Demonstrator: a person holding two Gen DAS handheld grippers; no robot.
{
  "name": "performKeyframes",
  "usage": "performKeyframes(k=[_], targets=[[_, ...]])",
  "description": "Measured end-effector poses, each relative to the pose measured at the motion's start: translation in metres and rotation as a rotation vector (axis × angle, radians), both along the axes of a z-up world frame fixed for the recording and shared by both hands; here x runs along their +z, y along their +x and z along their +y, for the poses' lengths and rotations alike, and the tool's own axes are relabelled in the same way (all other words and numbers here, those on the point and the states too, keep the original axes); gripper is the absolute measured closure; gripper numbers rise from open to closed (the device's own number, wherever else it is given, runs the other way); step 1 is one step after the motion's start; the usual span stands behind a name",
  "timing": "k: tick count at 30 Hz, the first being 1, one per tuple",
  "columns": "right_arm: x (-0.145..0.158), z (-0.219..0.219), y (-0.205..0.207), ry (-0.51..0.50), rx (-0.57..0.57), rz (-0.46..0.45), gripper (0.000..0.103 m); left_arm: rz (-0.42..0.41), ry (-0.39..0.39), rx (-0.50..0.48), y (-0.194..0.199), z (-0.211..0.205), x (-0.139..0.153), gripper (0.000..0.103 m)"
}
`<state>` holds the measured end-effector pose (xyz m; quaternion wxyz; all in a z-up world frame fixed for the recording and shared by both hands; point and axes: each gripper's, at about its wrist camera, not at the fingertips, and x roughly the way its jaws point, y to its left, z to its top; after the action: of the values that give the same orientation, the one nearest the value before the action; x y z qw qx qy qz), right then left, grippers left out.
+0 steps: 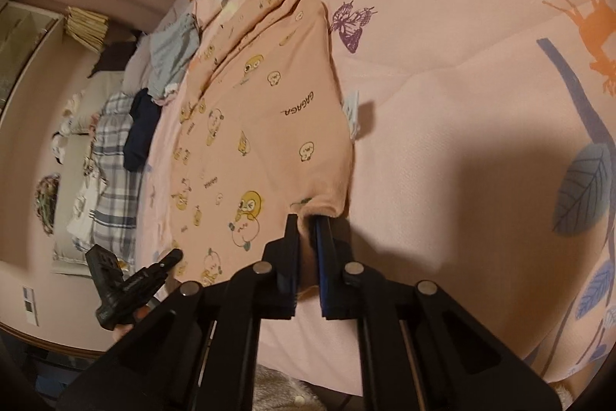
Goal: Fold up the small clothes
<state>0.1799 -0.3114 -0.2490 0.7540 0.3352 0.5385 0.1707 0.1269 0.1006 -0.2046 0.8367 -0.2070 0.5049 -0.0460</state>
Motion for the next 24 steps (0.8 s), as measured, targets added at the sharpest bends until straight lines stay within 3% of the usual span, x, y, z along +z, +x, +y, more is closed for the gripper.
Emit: performKeyframes(k=[5, 11, 14, 19, 24], targets=[[0.013, -0.005, 0.001, 0.071, -0.014, -0.058, 0.095, -0.109, 0.048, -0.028, 0.003, -0.003, 0.024, 0.1], [0.033, -0.007, 0.024, 0.122, -0.056, -0.12, 0.096, -0.148, -0.075, 0.005, 0.024, 0.005, 0.039, 0.1], [0.039, -0.006, 0.046, 0.126, -0.076, -0.123, 0.097, -0.171, -0.083, 0.033, 0.049, 0.006, 0.05, 0.101], [0.056, -0.012, 0.108, 0.161, -0.119, -0.147, 0.097, -0.221, -0.167, 0.094, 0.116, 0.015, 0.07, 0.101], [0.073, -0.014, 0.21, 0.102, -0.148, -0.19, 0.099, -0.229, -0.157, 0.14, 0.22, 0.01, 0.073, 0.1]])
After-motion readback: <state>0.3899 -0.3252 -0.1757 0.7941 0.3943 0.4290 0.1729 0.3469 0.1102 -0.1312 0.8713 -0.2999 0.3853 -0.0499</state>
